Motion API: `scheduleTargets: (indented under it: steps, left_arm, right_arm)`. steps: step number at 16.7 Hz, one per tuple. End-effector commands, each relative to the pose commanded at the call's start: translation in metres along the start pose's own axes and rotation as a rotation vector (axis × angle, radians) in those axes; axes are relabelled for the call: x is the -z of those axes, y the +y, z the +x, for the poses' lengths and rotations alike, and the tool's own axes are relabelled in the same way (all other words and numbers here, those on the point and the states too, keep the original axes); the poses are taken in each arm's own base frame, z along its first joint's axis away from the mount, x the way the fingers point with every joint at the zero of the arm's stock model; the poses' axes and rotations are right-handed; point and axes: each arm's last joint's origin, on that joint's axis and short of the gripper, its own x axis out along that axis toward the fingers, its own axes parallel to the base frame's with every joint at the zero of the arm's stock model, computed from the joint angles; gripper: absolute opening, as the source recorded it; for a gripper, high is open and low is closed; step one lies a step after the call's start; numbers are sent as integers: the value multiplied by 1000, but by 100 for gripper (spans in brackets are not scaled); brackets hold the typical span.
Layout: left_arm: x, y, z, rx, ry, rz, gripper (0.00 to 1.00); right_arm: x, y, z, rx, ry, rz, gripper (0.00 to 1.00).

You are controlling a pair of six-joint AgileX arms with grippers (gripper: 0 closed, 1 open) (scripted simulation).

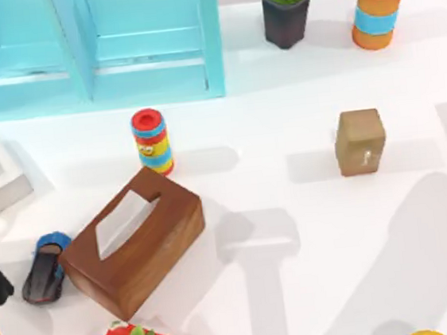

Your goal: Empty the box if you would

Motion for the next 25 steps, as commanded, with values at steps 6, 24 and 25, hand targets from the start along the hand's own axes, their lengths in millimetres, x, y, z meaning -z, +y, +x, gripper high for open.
scheduleTargets:
  steps: [6,24,25]
  left_arm:
    - [0,0,0,0,0,0,100]
    - [0,0,0,0,0,0,100]
    - [0,0,0,0,0,0,100]
  right_arm:
    - [0,0,-2,0,-3,2,0]
    - [0,1,-131,0,-2,1,0]
    - [0,1,-131,0,-2,1,0]
